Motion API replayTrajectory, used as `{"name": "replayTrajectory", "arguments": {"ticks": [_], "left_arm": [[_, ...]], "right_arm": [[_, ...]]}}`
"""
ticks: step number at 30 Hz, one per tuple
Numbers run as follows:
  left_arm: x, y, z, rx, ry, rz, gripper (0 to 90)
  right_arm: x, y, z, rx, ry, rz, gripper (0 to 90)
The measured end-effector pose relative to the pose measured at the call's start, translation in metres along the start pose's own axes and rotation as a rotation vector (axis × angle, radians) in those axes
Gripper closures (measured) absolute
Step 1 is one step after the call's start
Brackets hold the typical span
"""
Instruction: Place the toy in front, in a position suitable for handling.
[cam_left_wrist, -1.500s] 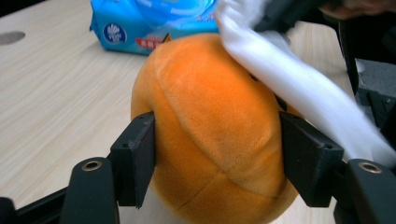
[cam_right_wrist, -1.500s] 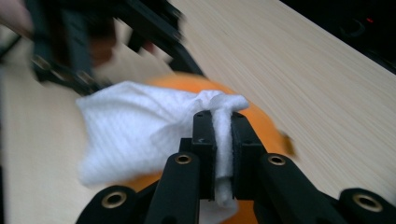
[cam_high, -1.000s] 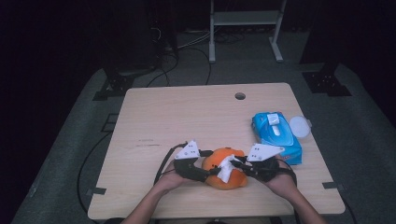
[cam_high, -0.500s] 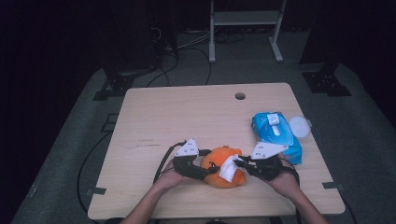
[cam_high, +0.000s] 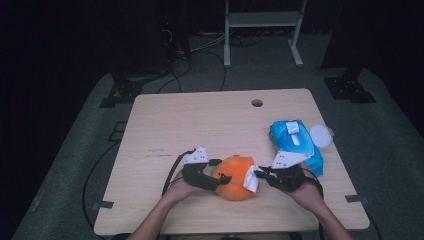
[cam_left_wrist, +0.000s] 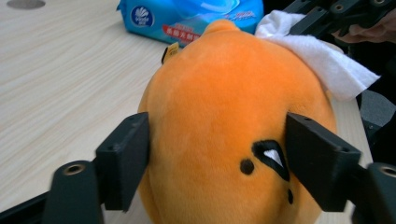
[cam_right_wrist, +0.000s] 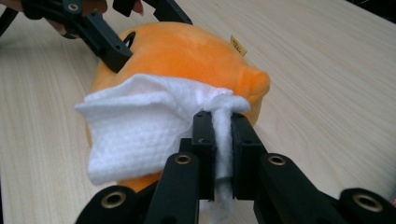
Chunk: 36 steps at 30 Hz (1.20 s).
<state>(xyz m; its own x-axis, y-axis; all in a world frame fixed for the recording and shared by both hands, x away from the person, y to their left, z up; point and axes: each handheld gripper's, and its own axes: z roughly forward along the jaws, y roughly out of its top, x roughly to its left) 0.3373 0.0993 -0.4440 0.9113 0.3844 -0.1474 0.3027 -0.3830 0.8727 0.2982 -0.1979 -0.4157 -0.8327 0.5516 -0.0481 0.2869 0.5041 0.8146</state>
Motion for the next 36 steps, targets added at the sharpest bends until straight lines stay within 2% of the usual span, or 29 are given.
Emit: {"name": "replayTrajectory", "arguments": {"ticks": [3, 4, 5, 8, 11, 12, 15, 18, 22, 24, 25, 26, 27, 29, 31, 33, 34, 35, 36], "left_arm": [[0.003, -0.001, -0.002, 0.004, 0.014, -0.031, 27.1], [0.003, -0.001, -0.002, 0.004, 0.014, -0.031, 27.1], [0.004, -0.001, -0.002, 0.001, 0.007, -0.033, 27.1], [0.0, -0.001, -0.001, -0.004, 0.003, -0.009, 27.1], [-0.014, 0.002, 0.004, 0.002, -0.02, 0.091, 27.1], [-0.017, 0.002, 0.005, 0.004, -0.022, 0.109, 27.1], [-0.02, 0.001, 0.003, 0.012, -0.053, 0.15, 26.8], [-0.02, 0.0, 0.0, 0.01, -0.09, 0.16, 24.3], [-0.014, 0.008, 0.0, 0.009, -0.079, 0.061, 9.3], [-0.011, 0.009, 0.004, 0.02, -0.049, 0.026, 6.7], [-0.009, 0.007, 0.008, 0.037, -0.064, -0.014, 5.6], [-0.008, 0.006, 0.011, 0.043, -0.076, -0.032, 7.1], [-0.009, 0.004, 0.012, 0.033, -0.077, -0.027, 11.3], [-0.014, 0.006, 0.011, 0.02, -0.04, 0.028, 24.2], [-0.022, 0.012, 0.008, -0.022, -0.005, 0.094, 31.5], [-0.034, 0.017, 0.008, -0.076, 0.048, 0.204, 34.0], [-0.039, 0.019, 0.009, -0.081, 0.072, 0.261, 33.9], [-0.043, 0.019, 0.011, -0.072, 0.083, 0.295, 33.6], [-0.043, 0.018, 0.012, -0.057, 0.079, 0.302, 32.1]], "right_arm": [[-0.006, -0.005, 0.0, 0.024, 0.022, 0.002, 81.7], [-0.006, -0.005, 0.0, 0.024, 0.022, 0.002, 81.7], [-0.008, -0.008, 0.001, 0.037, 0.047, 0.02, 81.5], [-0.008, -0.005, 0.0, 0.017, 0.051, 0.044, 81.4], [-0.007, 0.001, -0.001, -0.024, 0.057, 0.051, 81.4], [-0.006, 0.003, -0.001, -0.03, 0.056, 0.044, 81.4], [-0.006, 0.001, 0.001, -0.014, 0.059, 0.04, 81.4], [-0.007, -0.002, 0.0, -0.011, 0.068, 0.046, 81.7], [0.0, -0.001, 0.002, 0.007, 0.076, -0.001, 82.0], [0.002, 0.0, 0.002, 0.011, 0.091, -0.009, 82.0], [0.002, 0.0, 0.002, 0.011, 0.095, -0.012, 82.0], [0.001, 0.0, 0.002, 0.008, 0.096, -0.01, 81.9], [0.001, 0.0, 0.002, 0.006, 0.096, -0.005, 81.9], [0.0, 0.002, 0.002, 0.006, 0.081, -0.002, 82.0], [-0.001, 0.006, 0.0, -0.008, 0.069, -0.002, 82.1], [-0.001, 0.013, -0.004, -0.041, 0.06, -0.005, 82.1], [-0.001, 0.016, -0.005, -0.059, 0.056, -0.005, 82.1], [0.0, 0.019, -0.006, -0.066, 0.048, -0.012, 82.1], [0.001, 0.021, -0.005, -0.062, 0.04, -0.023, 82.0]]}}
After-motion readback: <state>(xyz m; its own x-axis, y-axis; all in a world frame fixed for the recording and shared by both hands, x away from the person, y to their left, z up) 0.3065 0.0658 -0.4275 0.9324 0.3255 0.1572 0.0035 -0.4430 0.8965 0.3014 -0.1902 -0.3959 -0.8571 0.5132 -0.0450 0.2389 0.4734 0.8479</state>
